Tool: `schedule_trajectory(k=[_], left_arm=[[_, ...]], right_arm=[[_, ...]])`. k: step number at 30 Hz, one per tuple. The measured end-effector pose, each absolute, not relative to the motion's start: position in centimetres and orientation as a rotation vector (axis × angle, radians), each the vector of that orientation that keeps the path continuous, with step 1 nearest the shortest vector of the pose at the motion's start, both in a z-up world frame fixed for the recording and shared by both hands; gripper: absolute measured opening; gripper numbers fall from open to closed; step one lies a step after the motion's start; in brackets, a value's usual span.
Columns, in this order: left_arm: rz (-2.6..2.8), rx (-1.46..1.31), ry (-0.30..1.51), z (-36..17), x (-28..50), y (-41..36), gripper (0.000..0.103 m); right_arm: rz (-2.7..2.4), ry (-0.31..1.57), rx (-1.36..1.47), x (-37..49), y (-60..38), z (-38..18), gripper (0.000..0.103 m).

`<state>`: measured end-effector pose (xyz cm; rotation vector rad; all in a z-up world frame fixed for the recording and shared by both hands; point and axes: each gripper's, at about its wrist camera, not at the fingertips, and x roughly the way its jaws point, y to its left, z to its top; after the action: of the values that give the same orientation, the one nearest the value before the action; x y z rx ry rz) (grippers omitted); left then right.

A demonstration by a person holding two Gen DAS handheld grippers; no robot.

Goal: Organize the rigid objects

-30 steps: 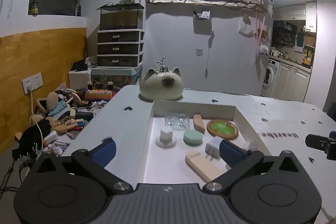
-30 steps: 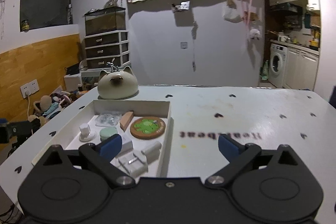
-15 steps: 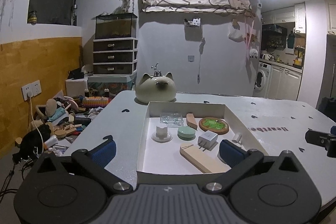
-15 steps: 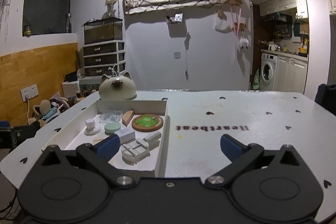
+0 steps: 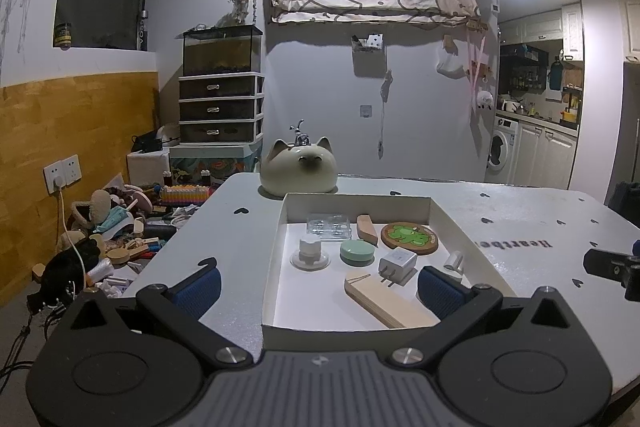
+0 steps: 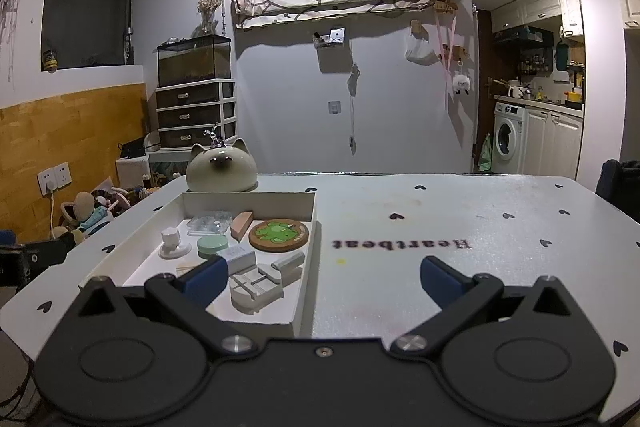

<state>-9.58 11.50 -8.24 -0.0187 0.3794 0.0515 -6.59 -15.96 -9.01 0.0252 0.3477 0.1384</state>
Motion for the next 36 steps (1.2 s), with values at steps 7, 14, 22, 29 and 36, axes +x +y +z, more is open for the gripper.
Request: schedule_trajectory(k=[7, 14, 22, 29, 36], left_arm=[[0.049, -0.022, 0.381, -8.34, -9.46, 11.29, 0.103], [0.046, -0.023, 0.384, -8.41, -9.33, 11.11, 0.103], [0.045, -0.021, 0.382, -8.51, -9.39, 10.94, 0.103], [0.045, -0.022, 0.383, -8.52, -9.47, 10.97, 0.103], [0.048, -0.027, 0.379, -8.57, -9.68, 11.09, 0.103]], right_arm=[[0.141, 0.352, 0.025, -6.77, -15.92, -9.26, 0.103], [0.139, 0.354, 0.024, -6.84, -15.96, -9.24, 0.103], [0.137, 0.355, 0.026, -7.21, -16.21, -9.30, 0.103], [0.140, 0.355, 0.025, -7.40, -16.32, -9.31, 0.103], [0.140, 0.354, 0.025, -7.47, -16.30, -9.32, 0.103]])
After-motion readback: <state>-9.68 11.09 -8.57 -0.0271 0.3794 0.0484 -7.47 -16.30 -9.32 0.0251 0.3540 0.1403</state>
